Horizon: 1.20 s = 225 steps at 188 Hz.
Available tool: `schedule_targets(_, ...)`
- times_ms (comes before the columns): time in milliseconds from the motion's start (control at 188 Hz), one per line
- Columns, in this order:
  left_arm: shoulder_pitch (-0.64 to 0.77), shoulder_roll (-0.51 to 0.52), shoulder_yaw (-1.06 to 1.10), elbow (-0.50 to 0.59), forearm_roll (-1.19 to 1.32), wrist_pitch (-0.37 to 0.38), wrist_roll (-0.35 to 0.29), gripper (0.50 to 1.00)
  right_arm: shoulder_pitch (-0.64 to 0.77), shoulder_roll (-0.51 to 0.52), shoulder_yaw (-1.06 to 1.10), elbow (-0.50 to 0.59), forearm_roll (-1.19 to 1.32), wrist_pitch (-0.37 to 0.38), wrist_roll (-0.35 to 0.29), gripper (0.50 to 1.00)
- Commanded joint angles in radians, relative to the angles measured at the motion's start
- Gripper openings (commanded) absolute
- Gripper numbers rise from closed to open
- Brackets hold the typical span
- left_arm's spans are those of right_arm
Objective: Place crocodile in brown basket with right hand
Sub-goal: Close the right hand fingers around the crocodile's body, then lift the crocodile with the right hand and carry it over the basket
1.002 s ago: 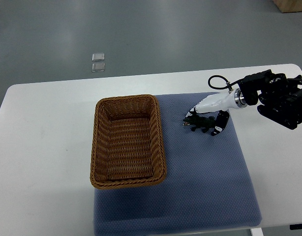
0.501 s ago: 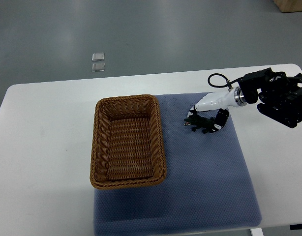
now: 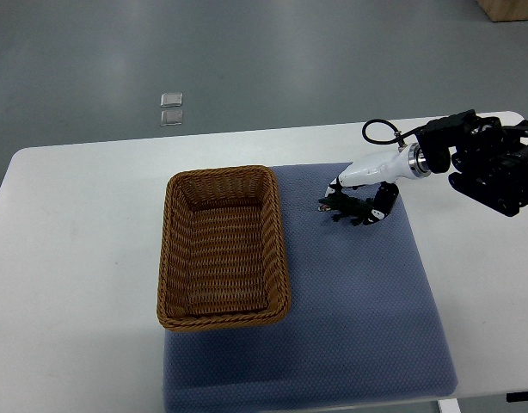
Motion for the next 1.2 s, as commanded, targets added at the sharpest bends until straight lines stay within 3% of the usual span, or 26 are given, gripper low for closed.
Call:
schedule_targets(0,0.000,0.000,0.000,0.000,0.001,0.000,-0.001,1.000,0.011,0.000,0.003,0.000,0.004,0.000,0.000,0.652)
schedule_targets(144,0.000,0.000,0.000,0.000,-0.001,0.000,0.000,1.000,0.017,0.000,0.005,0.000,0.004,0.003,0.000,0.607)
schedule_targets(293,0.000,0.000,0.000,0.000,-0.001,0.000,0.000,1.000,0.025,-0.001,0.005,0.000,0.004,0.008,0.000,0.500)
schedule_targets(863,0.000,0.000,0.000,0.000,0.001,0.000,0.000,1.000,0.126,0.006,0.026,0.009,0.055,0.019,0.000,0.500)
schedule_targets(1194,0.000,0.000,0.000,0.000,0.001,0.000,0.000,1.000,0.224,0.107,0.026,0.077,0.053,0.020,0.000,0.500)
